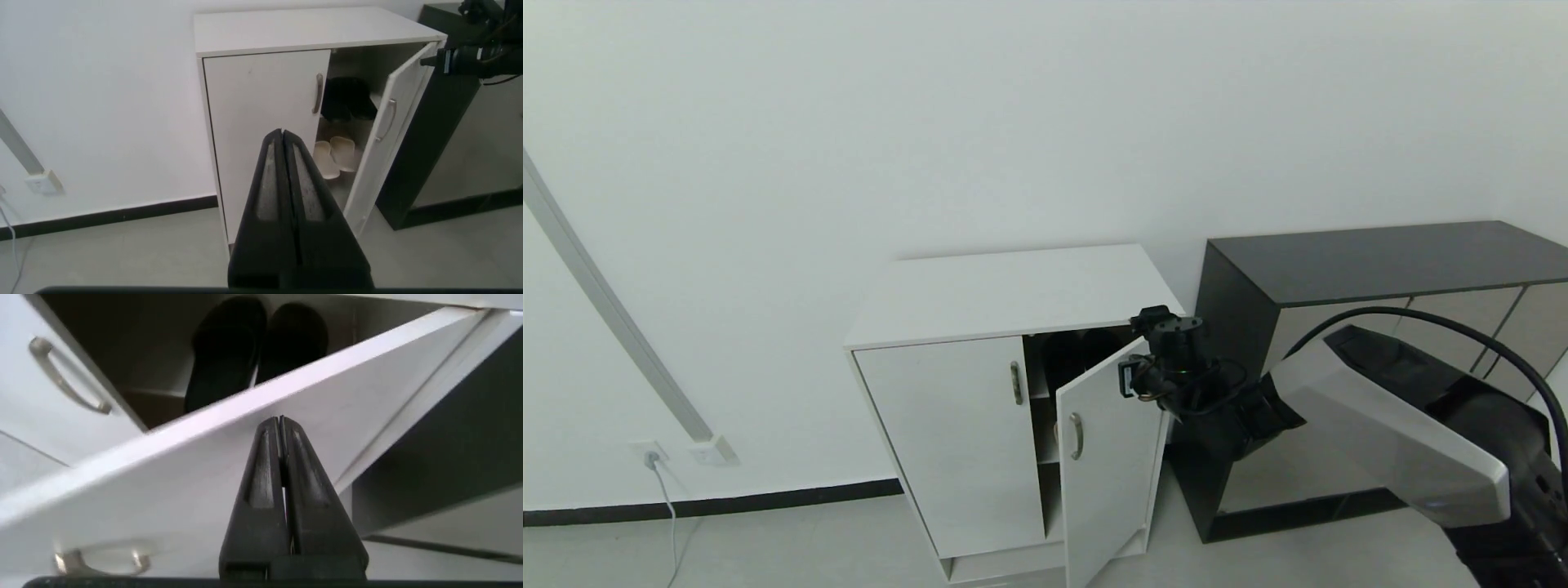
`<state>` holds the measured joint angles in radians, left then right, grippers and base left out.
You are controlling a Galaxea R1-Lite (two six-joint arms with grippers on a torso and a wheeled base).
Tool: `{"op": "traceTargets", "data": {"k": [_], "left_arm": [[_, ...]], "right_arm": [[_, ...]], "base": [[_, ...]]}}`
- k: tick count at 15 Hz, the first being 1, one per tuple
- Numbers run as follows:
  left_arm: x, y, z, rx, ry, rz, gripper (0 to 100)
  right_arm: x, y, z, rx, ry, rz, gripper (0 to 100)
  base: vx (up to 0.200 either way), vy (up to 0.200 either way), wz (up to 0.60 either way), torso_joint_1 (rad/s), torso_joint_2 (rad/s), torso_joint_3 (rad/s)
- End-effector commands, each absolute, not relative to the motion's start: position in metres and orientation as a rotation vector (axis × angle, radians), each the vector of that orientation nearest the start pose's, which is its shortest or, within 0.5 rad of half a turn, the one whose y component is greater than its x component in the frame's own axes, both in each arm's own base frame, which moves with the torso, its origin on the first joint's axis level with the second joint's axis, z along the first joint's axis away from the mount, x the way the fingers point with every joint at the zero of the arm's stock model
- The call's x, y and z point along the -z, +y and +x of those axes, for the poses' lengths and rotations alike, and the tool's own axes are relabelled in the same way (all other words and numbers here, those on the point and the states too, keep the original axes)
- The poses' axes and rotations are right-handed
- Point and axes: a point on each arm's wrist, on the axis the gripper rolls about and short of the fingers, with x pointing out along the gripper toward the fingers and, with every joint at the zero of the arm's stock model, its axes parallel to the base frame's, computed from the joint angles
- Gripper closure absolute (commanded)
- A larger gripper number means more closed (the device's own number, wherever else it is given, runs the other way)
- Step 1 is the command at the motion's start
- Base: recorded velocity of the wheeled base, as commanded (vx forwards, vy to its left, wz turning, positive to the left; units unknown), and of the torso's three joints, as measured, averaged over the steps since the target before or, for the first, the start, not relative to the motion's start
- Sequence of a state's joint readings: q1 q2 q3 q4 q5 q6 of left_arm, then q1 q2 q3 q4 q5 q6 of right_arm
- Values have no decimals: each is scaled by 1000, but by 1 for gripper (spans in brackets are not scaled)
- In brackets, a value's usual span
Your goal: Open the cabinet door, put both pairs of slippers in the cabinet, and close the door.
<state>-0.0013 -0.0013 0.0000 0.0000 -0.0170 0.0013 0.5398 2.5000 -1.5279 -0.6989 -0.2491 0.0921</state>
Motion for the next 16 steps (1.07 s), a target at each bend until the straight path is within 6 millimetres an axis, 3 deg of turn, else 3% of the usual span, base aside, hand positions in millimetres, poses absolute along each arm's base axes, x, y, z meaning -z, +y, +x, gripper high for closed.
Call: {"op": "traceTargets", "data": {"k": [1, 6, 16], "left_arm": [[-75, 0, -23, 18, 0, 2, 100], [-75, 0, -23, 18, 0, 2, 100], [-75, 0, -23, 18, 0, 2, 100]], "right_arm": [[-40, 249, 442, -262, 265, -12, 100], [-36, 249, 458, -249, 230, 3, 100], [-41, 254, 460, -321, 218, 21, 100]], "base": [[0, 0, 0, 0, 0, 0], [0, 0, 0, 0, 0, 0], [0, 0, 0, 0, 0, 0]]}}
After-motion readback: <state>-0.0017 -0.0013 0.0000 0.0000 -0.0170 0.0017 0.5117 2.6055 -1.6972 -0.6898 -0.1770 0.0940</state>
